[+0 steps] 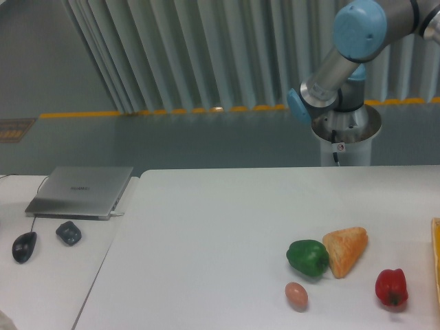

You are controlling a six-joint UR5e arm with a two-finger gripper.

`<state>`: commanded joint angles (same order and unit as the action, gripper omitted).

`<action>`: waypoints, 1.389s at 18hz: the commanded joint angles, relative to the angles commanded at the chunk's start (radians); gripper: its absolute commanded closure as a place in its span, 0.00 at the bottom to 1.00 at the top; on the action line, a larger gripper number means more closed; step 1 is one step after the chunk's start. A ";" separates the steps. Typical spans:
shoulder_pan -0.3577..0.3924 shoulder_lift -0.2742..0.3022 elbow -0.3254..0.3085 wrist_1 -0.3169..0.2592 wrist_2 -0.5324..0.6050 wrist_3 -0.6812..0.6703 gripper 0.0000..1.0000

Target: Place the yellow pepper on the table

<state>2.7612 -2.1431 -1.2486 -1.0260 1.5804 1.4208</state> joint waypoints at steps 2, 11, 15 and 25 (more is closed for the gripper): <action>-0.021 0.029 -0.003 -0.043 -0.063 -0.078 0.41; -0.189 0.135 -0.078 -0.121 -0.207 -0.402 0.40; -0.264 0.131 -0.098 -0.115 -0.212 -0.499 0.40; -0.396 0.095 -0.124 -0.108 -0.206 -0.638 0.40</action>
<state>2.3655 -2.0478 -1.3729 -1.1336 1.3744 0.7824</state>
